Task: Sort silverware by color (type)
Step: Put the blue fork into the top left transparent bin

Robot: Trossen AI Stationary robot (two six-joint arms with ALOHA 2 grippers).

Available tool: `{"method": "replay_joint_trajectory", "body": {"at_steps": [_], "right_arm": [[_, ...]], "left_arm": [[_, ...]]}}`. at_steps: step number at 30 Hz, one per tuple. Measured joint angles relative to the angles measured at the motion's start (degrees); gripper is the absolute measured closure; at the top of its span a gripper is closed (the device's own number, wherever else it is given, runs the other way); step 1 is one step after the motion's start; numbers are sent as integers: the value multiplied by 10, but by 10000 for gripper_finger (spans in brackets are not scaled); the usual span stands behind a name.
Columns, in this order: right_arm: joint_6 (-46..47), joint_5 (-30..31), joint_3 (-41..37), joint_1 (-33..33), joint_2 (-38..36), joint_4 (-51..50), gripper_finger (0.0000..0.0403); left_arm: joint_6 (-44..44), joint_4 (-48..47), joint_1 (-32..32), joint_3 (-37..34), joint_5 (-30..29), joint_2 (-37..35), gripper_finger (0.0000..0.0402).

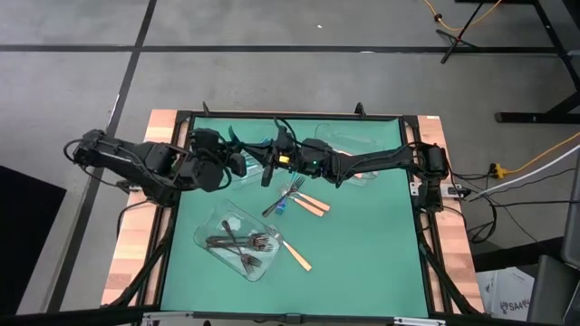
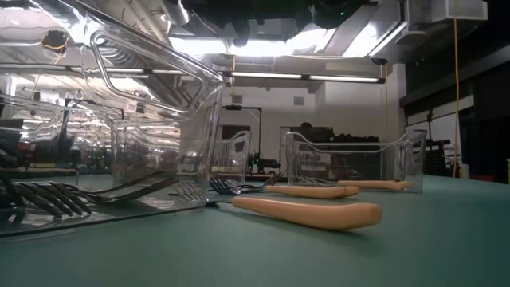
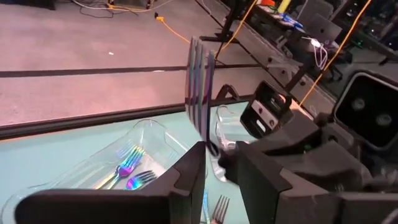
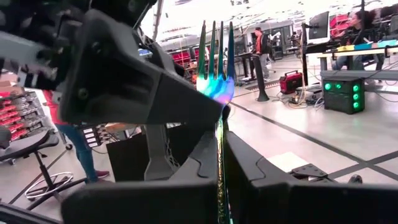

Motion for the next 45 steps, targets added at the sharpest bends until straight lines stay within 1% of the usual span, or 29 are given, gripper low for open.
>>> {"method": "replay_joint_trajectory", "body": {"at_steps": [12,24,30,34,37,39,42,45], "right_arm": [[-15,0,0,0,0,0,403],[-16,-3,0,0,1,-3,403],[-16,-3,0,0,2,-5,403],[-15,-2,0,0,2,-5,401],[-12,-1,0,0,2,-6,391],[-12,1,0,0,2,-6,377],[-11,0,0,0,1,-11,347],[-13,0,0,0,1,-19,316]], "left_arm": [[11,11,18,0,0,-1,324],[17,16,17,0,4,-1,393],[47,16,17,0,5,0,399],[50,15,17,0,5,0,399],[56,14,17,0,3,0,400],[69,-1,18,0,-9,0,400],[71,2,18,1,-9,-1,401],[94,4,18,0,-6,-1,401]]}}
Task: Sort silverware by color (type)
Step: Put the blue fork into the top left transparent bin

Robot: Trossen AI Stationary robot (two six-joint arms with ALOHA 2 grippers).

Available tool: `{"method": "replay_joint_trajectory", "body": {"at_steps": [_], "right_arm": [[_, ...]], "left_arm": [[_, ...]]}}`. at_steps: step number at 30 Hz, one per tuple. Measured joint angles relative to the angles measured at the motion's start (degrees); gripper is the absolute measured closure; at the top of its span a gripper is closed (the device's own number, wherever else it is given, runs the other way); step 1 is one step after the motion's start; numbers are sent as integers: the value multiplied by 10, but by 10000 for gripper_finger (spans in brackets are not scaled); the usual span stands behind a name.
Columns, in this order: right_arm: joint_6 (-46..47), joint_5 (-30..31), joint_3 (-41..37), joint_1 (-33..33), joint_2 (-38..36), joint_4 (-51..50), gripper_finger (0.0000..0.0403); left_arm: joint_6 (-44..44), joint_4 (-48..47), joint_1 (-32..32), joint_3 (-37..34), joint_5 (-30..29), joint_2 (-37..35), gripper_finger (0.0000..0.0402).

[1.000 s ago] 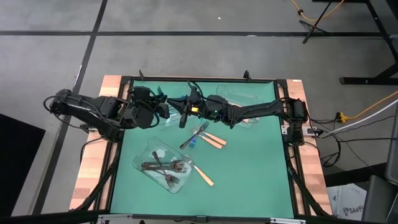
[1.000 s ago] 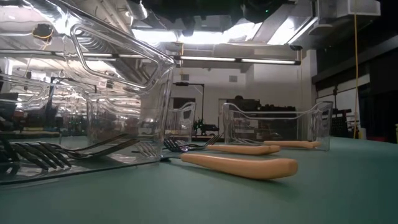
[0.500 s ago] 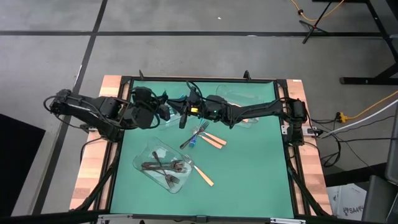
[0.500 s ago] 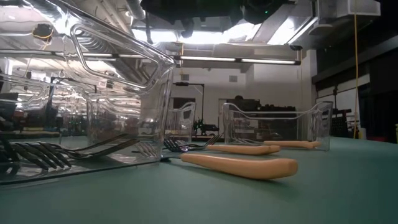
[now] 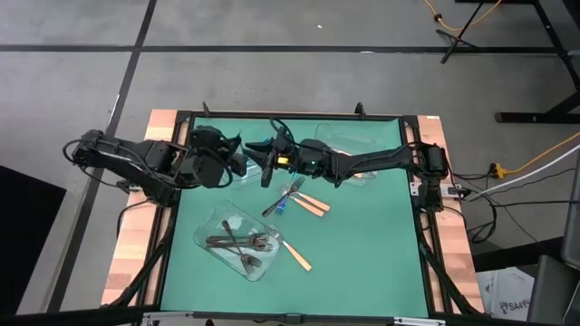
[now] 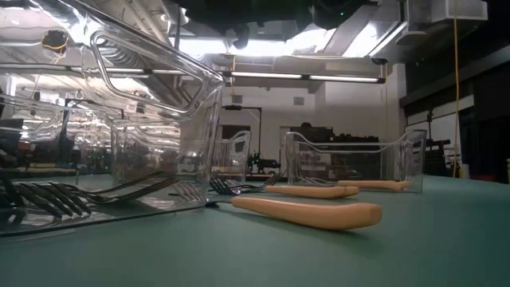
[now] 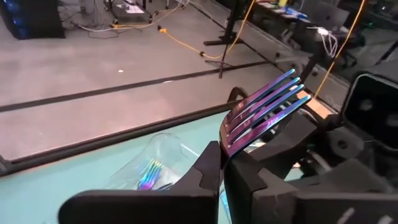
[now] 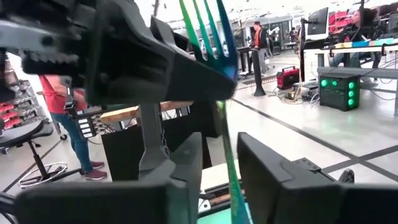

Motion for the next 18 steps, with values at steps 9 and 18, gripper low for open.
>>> {"method": "replay_joint_trajectory", "body": {"at_steps": [9,18], "right_arm": [[-77,11,0,-1,-44,-191,284],[-90,4,0,10,-101,-528,283]], "left_arm": [[87,-2,21,0,70,0,401],[222,3,124,1,201,13,401]]}}
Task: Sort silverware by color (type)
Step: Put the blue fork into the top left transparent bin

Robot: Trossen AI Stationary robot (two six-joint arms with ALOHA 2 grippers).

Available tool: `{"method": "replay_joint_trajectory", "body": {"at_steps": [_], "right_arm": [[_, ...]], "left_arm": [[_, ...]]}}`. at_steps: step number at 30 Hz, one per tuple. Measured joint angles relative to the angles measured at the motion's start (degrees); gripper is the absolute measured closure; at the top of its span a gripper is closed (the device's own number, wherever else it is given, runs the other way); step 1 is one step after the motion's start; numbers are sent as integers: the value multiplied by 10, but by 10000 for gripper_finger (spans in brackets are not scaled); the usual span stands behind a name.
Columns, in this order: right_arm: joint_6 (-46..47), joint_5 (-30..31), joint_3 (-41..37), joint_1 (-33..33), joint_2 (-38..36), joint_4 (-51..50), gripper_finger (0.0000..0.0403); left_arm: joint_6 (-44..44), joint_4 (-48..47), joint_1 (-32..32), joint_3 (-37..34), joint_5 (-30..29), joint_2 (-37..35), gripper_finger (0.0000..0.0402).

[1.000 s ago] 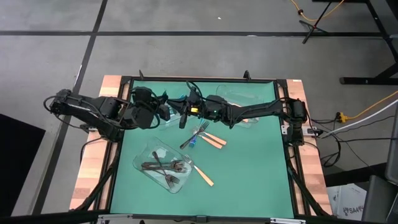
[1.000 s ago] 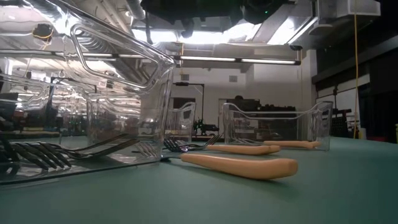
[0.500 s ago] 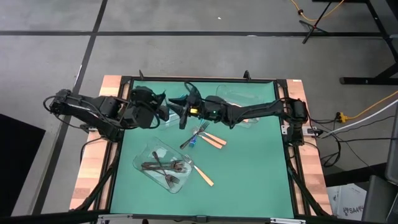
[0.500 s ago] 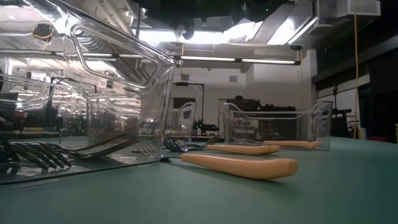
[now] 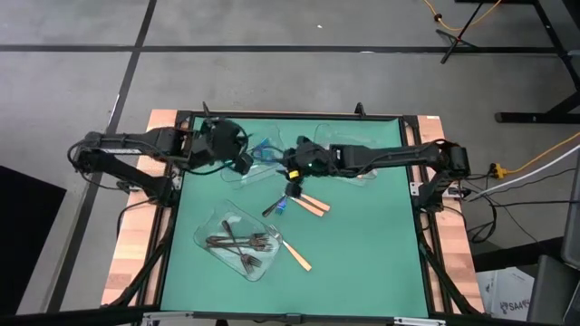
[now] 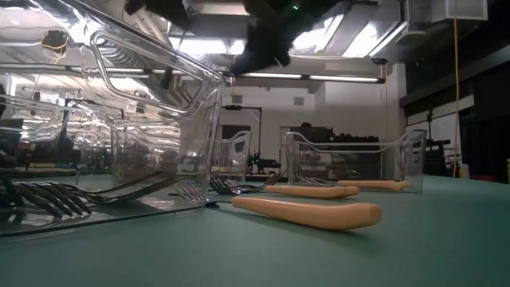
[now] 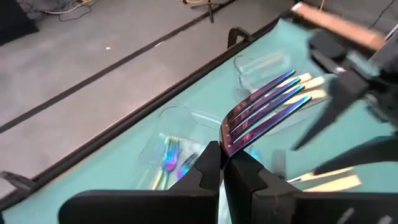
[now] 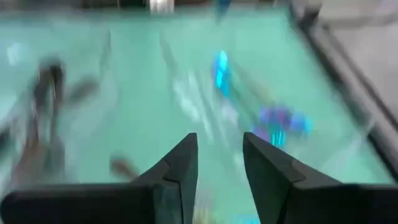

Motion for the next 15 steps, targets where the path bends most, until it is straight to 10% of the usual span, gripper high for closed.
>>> {"method": "replay_joint_trajectory", "body": {"at_steps": [15], "right_arm": [[47,13,-50,85,1,-178,283]], "left_arm": [[171,-1,167,0,155,125,401]]}}
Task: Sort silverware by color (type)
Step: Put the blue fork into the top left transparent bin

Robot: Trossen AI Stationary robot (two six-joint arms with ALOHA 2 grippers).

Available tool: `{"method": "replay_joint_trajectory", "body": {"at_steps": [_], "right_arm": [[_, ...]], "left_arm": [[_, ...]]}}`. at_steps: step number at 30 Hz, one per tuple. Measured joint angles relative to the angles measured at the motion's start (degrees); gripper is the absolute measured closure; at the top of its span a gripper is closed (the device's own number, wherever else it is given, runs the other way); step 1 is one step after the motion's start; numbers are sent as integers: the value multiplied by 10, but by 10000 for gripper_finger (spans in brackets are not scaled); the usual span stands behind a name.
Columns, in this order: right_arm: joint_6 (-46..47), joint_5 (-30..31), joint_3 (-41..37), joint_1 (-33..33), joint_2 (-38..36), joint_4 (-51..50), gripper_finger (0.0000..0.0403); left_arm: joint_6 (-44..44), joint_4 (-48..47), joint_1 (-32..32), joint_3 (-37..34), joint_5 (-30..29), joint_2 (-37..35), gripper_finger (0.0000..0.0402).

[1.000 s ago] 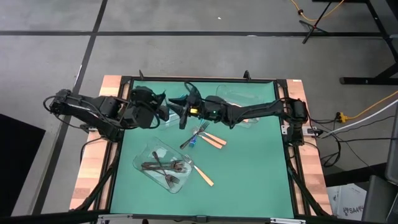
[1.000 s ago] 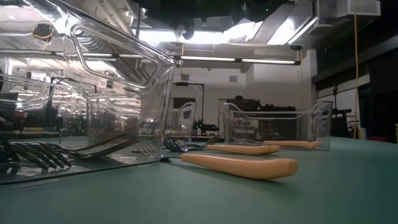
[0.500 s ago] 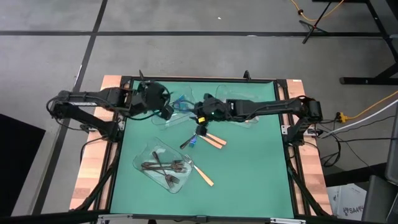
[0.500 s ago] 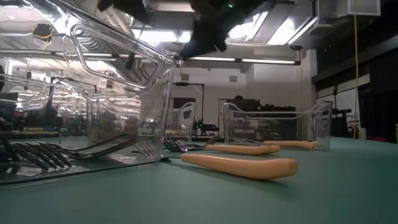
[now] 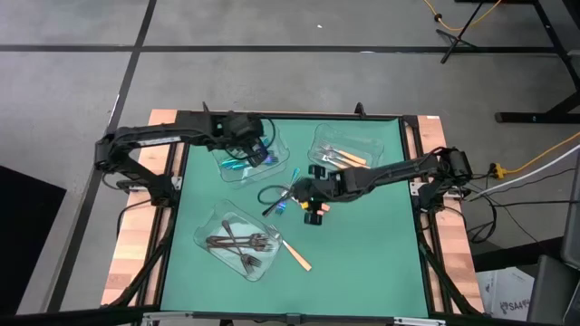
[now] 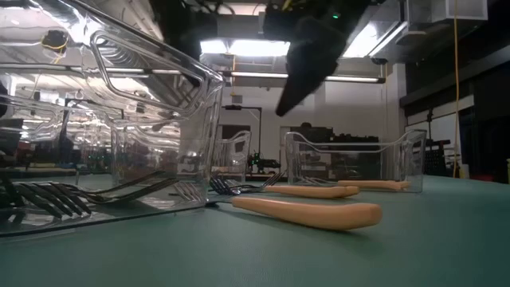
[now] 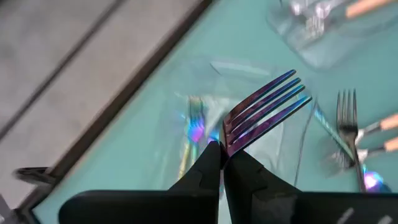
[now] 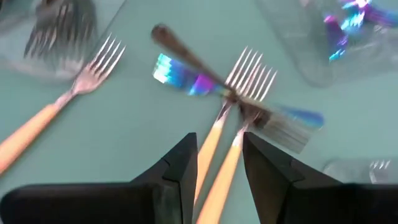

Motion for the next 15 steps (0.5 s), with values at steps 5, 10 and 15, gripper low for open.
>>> {"method": "replay_joint_trajectory", "body": {"at_steps": [5,10,15], "right_arm": [[16,19,-17,28,0,-24,283],[17,28,-37,49,0,-28,283],[17,28,-47,61,0,-28,283]], "left_arm": [[41,0,28,0,65,61,401],[71,0,45,0,84,123,401],[92,0,60,0,85,168,398]]}}
